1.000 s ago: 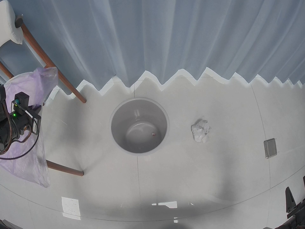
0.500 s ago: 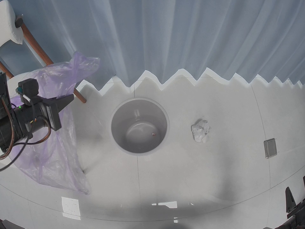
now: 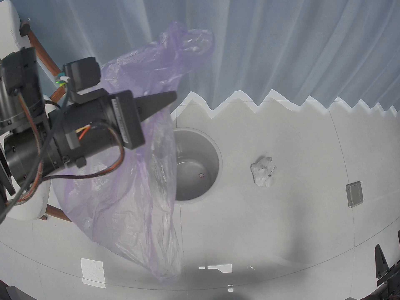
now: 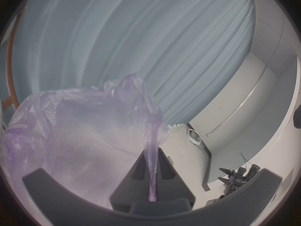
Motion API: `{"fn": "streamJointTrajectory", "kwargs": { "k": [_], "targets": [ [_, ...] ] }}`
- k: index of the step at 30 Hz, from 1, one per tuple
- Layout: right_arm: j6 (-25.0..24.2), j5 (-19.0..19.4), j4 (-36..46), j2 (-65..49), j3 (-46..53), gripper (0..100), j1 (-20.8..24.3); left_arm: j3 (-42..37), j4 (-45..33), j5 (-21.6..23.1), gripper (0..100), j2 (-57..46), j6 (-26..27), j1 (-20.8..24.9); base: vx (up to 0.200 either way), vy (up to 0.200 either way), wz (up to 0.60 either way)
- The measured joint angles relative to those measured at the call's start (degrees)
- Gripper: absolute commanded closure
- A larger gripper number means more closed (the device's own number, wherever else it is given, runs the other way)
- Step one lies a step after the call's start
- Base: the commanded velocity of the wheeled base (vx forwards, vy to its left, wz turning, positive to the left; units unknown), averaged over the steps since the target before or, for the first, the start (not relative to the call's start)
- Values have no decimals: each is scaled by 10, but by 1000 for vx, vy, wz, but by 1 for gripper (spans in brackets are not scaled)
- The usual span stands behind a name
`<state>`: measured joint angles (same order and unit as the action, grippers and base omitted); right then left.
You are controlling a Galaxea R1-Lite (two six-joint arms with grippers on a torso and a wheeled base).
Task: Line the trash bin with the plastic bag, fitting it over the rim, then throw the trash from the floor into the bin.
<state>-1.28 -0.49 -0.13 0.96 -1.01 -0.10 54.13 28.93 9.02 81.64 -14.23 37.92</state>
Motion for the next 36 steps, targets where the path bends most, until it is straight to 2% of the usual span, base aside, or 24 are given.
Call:
{"fn": "streamJointTrajectory", "kwargs": {
  "k": [4,8,19,24,33,36],
  "targets": [
    [0,0,0,0,0,0,0,14,8,-1,100,30,-5,23,0,0,0],
    [0,0,0,0,0,0,0,25,24,-1,100,58,6,25,0,0,0],
    [0,0,0,0,0,0,0,34,30,1,100,106,42,4,0,0,0],
    [0,0,0,0,0,0,0,34,35,3,100,127,73,-27,0,0,0],
    [0,0,0,0,0,0,0,29,59,5,100,156,69,-36,0,0,0],
    [0,0,0,0,0,0,0,16,65,5,100,164,50,-36,0,0,0]
  ]
}}
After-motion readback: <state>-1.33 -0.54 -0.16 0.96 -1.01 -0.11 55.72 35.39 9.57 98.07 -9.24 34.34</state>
